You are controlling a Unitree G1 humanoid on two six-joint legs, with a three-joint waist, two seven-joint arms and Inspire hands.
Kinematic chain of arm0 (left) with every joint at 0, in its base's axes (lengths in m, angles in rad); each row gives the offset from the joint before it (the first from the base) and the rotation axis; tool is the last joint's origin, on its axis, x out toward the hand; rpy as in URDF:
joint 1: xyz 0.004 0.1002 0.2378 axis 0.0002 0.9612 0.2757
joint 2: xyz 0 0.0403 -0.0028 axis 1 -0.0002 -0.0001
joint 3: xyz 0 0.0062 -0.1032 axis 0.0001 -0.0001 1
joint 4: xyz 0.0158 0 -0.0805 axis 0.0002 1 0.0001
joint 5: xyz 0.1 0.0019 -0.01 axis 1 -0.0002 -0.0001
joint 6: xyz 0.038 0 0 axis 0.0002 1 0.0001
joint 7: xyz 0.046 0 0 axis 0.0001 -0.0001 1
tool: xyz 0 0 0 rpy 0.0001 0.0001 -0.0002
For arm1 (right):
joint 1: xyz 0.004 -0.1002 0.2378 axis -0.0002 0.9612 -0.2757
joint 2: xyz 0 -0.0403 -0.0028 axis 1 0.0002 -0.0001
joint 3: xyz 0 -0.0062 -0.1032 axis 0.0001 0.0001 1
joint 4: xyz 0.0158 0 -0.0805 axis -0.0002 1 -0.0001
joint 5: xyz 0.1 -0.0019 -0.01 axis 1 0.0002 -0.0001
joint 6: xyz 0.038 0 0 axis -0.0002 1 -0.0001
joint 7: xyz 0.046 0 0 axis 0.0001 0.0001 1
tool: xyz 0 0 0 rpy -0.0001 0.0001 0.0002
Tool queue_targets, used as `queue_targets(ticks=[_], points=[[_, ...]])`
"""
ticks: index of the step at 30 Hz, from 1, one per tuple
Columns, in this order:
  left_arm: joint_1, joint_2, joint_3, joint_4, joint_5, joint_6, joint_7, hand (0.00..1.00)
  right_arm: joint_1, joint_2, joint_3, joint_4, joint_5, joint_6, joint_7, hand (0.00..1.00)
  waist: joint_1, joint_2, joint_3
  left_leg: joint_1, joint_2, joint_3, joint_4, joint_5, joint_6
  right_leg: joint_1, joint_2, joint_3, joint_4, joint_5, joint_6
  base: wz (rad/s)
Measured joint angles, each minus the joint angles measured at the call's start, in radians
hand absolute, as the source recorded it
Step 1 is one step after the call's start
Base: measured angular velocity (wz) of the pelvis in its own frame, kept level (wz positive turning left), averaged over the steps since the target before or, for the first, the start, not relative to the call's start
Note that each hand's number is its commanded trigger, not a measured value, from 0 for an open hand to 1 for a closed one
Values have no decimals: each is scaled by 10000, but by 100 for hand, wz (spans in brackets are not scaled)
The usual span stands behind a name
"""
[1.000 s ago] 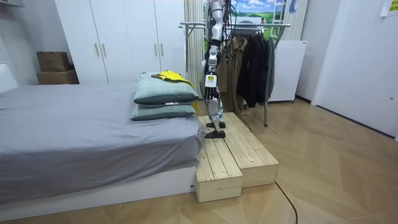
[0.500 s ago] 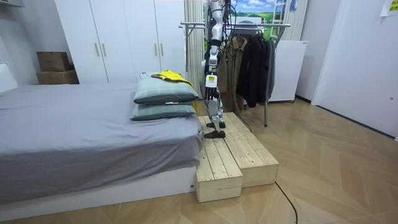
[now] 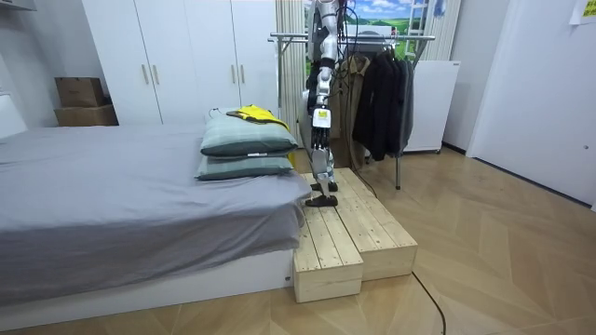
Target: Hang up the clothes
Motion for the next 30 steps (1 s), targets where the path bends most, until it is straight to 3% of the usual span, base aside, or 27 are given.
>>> queue_targets(ticks=[3, 9, 19, 25, 30], points=[[-105, 107, 140, -233, 12, -290, 841, 0, -2, -91, -3, 6, 1, -6, -66, 0, -2, 104, 12, -8, -14, -5, -25, 1, 0, -16, -10, -6, -6, -12, 5, 0], [-400, 357, 140, -727, 126, -653, 2311, 0, -9, -134, 96, -7, -27, -9, -74, 0, -21, 111, -3, 18, -30, -16, -76, 6, 3, -19, -16, -5, -6, -17, 6, 0], [-403, 375, 52, -1443, 654, -900, 3570, 0, 50, -291, 126, -92, -52, -12, -70, 0, -38, 145, -54, 187, -39, 7, -262, 4, 4, -12, 12, 173, 1, -14, 10, -5], [-301, 371, -309, -2797, 2901, -1176, 4254, 0, 70, -401, 182, -187, -131, -122, -36, 0, -129, 210, -55, 167, -37, -15, -231, 4, 4, -9, 6, 141, 2, -13, 9, 2], [-321, 412, -1362, -4396, 4954, -1207, 4317, 0, 1, -428, 210, -243, -217, -226, 29, 0, -435, 287, -50, 84, -52, -66, -225, 5, 7, -46, 4, 125, -12, -11, 14, 2]])
